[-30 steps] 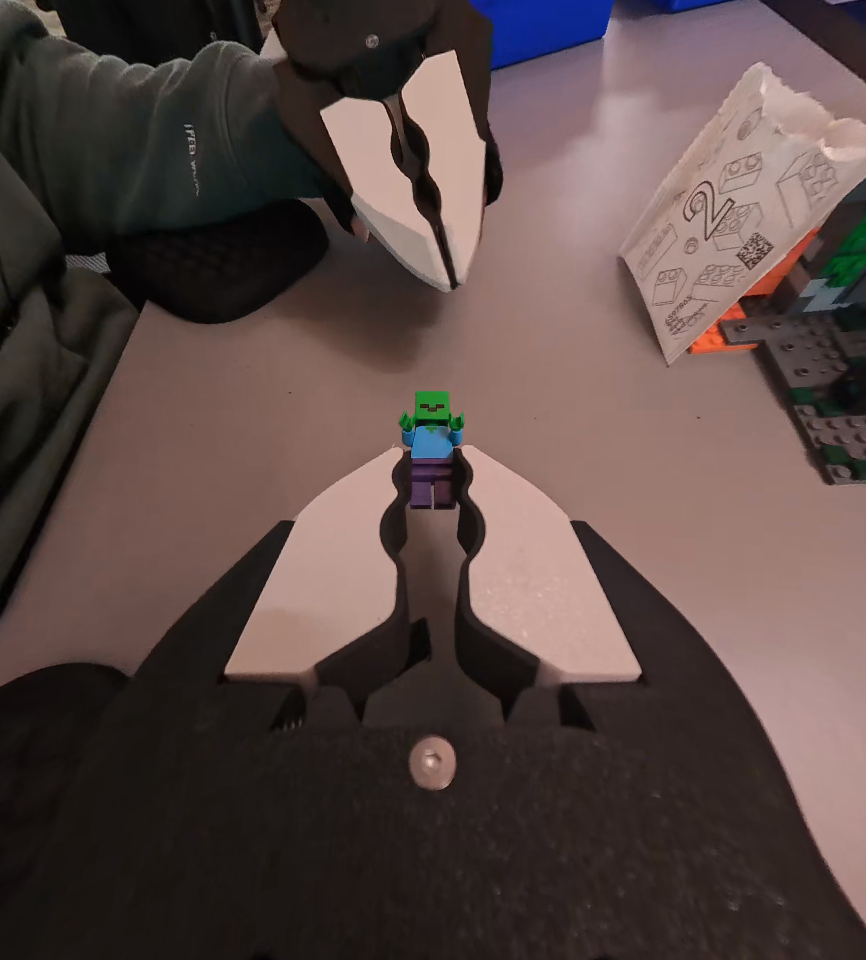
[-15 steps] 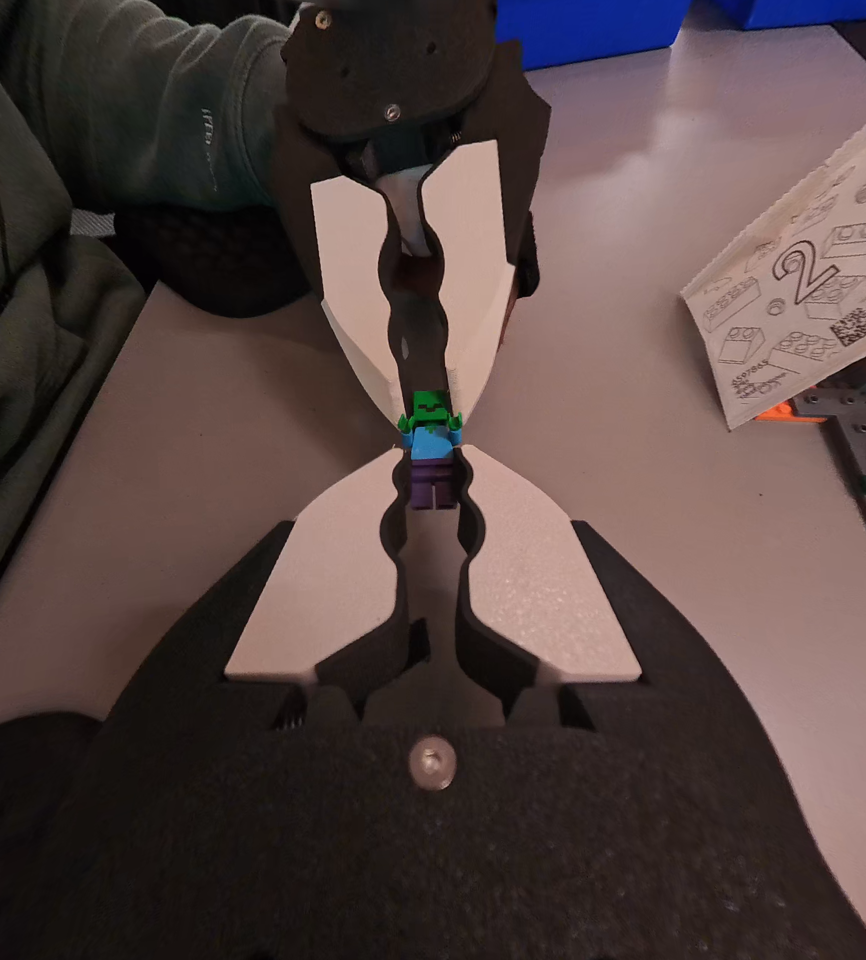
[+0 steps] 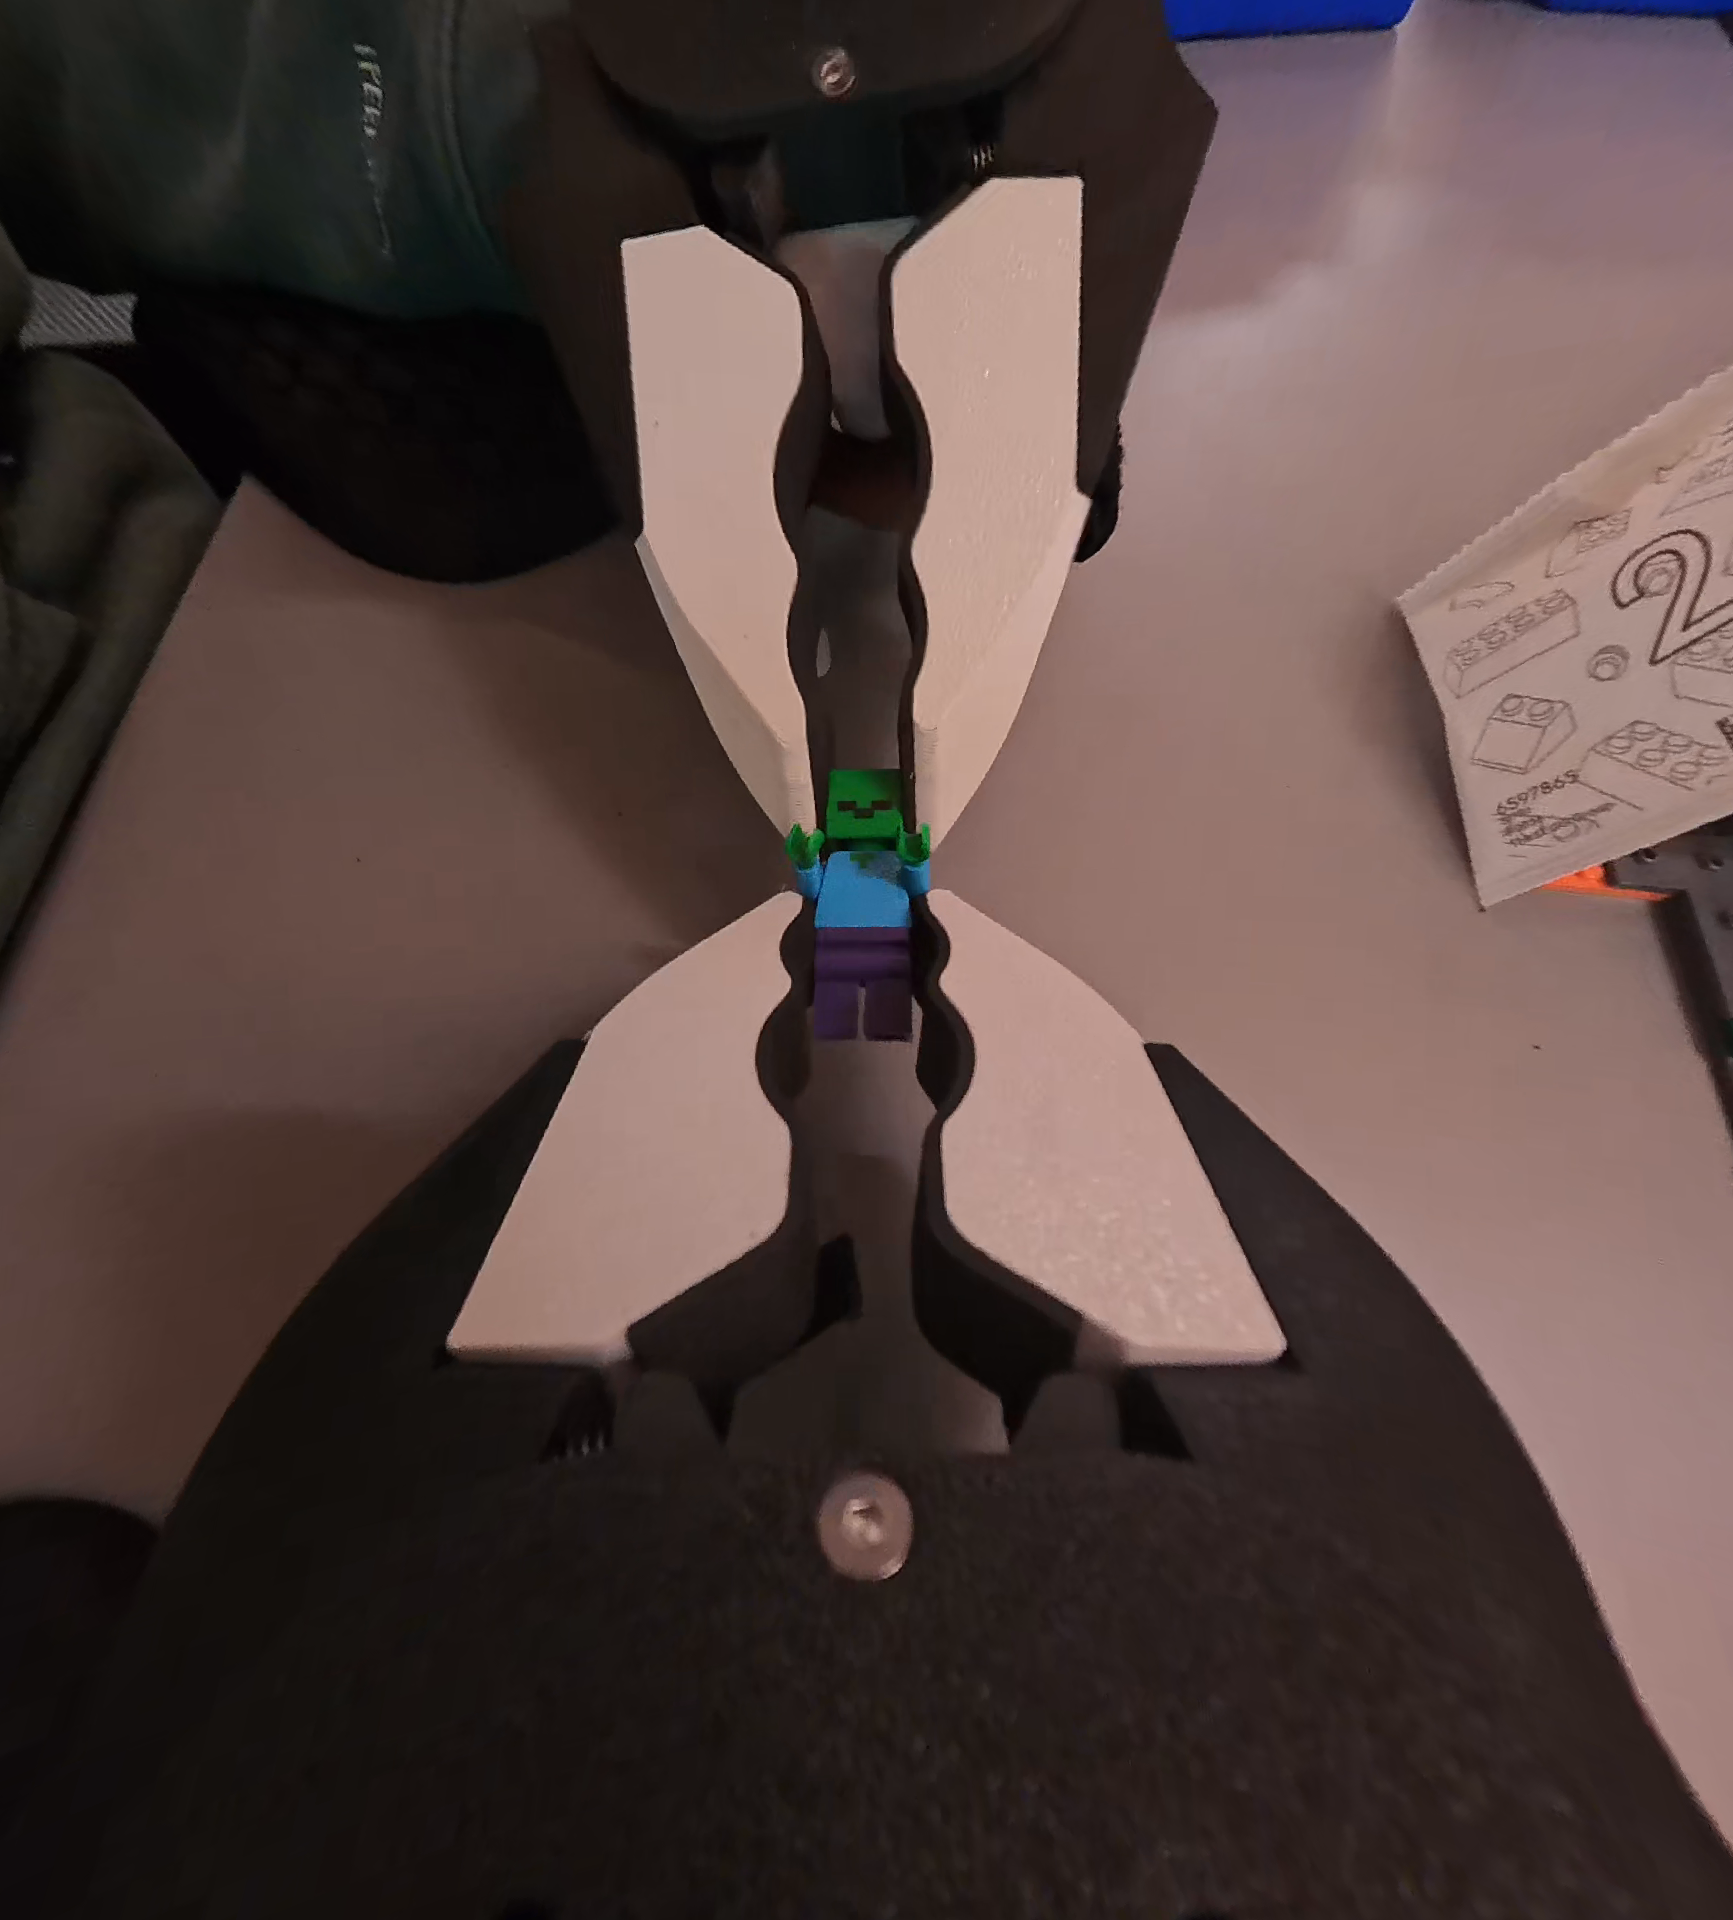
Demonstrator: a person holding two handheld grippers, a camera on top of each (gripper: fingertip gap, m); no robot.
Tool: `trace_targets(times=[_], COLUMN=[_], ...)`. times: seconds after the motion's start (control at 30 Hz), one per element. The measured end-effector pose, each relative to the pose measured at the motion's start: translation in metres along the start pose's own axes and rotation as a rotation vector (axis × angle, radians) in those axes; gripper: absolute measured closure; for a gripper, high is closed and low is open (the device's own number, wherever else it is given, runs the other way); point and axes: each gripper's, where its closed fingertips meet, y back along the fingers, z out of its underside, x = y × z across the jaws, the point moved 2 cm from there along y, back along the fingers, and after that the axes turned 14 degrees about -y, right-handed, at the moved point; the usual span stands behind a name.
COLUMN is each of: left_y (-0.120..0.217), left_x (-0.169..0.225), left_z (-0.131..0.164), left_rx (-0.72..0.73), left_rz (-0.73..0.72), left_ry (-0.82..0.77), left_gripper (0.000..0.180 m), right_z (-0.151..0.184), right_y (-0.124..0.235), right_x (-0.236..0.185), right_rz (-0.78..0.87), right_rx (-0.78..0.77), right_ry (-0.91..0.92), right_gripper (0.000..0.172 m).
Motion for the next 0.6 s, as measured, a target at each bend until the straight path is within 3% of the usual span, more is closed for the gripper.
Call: trace_targets(times=[0.6], left_y=[0.008], left_x=[-0.006], left_z=[-0.019], left_rx=[0.114], left_rz=[0.006], left_ry=[0.025], left_gripper=[0.167], right_z=[-0.015], right_y=[0.016], right_x=[-0.006], right_rz=[-0.055], right_rx=[0.091], right_ry=[-0.031], right_gripper=[0.156])
